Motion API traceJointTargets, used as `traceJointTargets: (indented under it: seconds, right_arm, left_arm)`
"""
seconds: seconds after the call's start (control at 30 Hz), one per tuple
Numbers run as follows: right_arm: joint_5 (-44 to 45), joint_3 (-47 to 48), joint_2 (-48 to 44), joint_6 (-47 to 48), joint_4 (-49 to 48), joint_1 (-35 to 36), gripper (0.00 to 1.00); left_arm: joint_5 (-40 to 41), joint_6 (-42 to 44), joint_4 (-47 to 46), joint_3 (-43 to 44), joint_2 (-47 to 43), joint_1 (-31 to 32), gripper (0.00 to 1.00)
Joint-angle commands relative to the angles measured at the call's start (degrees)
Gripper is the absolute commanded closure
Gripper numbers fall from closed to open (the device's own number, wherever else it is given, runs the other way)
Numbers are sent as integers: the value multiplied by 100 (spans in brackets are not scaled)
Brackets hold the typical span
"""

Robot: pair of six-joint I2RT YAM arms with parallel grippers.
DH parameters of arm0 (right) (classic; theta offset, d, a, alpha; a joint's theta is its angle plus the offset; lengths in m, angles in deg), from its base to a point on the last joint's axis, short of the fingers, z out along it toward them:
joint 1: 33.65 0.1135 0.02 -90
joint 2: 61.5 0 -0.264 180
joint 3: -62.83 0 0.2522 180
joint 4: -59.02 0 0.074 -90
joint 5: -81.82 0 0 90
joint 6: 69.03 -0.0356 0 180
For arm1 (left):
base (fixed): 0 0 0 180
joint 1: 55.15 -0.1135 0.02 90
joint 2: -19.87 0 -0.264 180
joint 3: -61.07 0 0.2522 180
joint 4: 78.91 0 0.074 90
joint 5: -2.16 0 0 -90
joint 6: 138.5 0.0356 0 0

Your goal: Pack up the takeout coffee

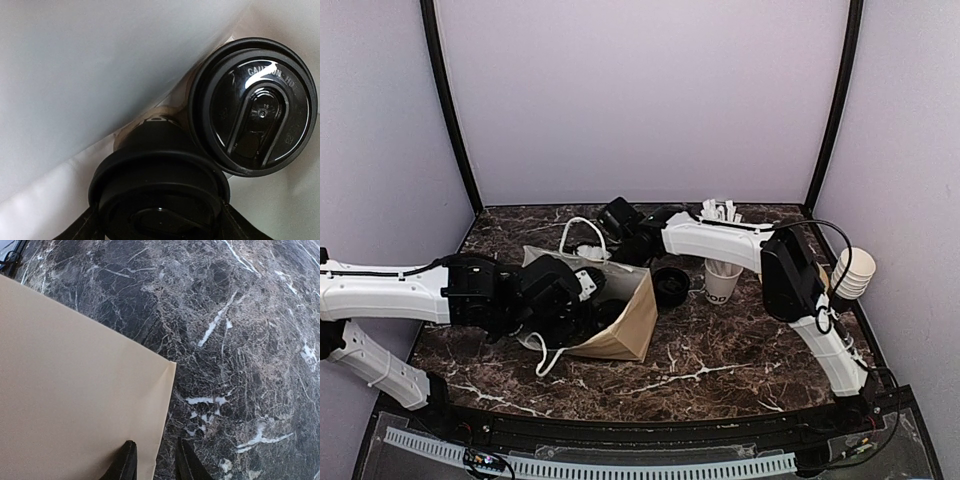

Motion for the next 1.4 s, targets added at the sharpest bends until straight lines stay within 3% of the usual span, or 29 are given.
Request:
traceJointTargets:
  seconds: [0.0,0.23,0.57,0.7,0.97,1.13,1.37]
  right_arm:
    - [-1289,137,414,123,672,640,73]
    - [-1413,465,407,145,856,538,69]
    - [104,214,-1114,836,930,-89,48]
    - [510,286,-1523,1003,720,-149,43]
    - [1200,842,-1846,1287,661,-449,43]
    - [1502,459,-2716,1379,359,-480,41]
    - [1507,39,-3500,1270,355,-527,41]
  left_arm:
    - [-854,-78,415,176,228,-12,88]
    - [-2041,-195,916,738,495,-152,88]
    - [-3168,-14,1192,1075,1093,-484,89]
    - [-3300,25,1234,1147,1204,-525,89]
    - [-3497,96,1462,1241,1675,-540,91]
    - [-3221,136,1936,1502,2122,-540,91]
    - [-3418,21,1570,1489,2348,-540,91]
